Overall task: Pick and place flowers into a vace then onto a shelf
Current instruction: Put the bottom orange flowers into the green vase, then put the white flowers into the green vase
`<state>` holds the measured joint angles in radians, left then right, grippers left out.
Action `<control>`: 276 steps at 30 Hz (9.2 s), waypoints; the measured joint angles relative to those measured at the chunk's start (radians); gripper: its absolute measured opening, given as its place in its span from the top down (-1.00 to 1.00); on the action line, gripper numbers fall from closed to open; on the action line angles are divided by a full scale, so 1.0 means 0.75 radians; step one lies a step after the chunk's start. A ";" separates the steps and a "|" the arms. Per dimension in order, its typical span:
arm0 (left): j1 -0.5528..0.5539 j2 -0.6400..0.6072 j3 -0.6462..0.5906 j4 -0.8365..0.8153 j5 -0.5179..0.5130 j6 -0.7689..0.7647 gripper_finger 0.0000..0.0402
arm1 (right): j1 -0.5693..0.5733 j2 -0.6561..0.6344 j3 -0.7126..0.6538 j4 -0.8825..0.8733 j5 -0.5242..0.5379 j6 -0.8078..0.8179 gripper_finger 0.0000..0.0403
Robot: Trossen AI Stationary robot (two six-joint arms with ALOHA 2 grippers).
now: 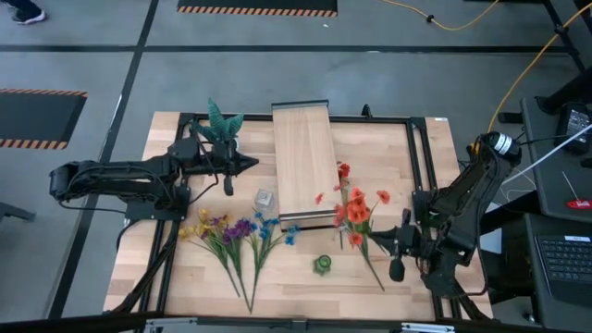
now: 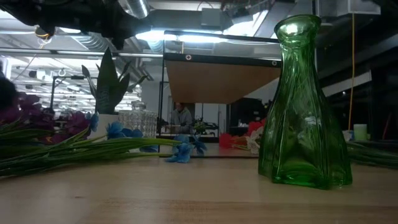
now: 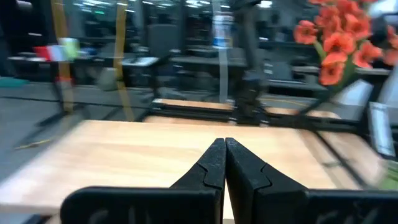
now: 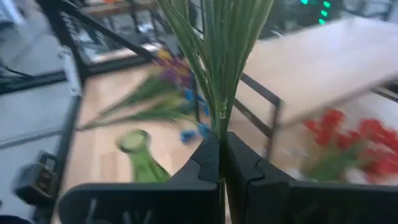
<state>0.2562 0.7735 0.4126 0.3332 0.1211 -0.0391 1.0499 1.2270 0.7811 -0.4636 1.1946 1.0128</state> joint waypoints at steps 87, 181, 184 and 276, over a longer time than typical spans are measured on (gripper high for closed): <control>-0.191 0.011 0.000 0.277 0.280 0.045 0.98 | -0.457 0.878 -0.181 2.616 -0.755 -1.602 0.99; -0.191 0.011 0.000 0.239 0.278 0.045 0.98 | -0.222 0.838 -0.218 2.714 -0.139 -1.971 0.26; -0.191 0.011 0.000 0.239 0.278 0.045 0.98 | -0.218 0.838 -0.218 2.713 -0.139 -1.971 0.26; -0.191 0.011 -0.001 0.220 0.107 0.173 0.98 | -0.088 -0.023 -0.152 2.137 0.502 -2.672 0.99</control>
<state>0.1131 0.7818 0.4122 0.4980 0.2016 0.0906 0.9836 1.2098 0.6674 1.1388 1.5707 -0.9914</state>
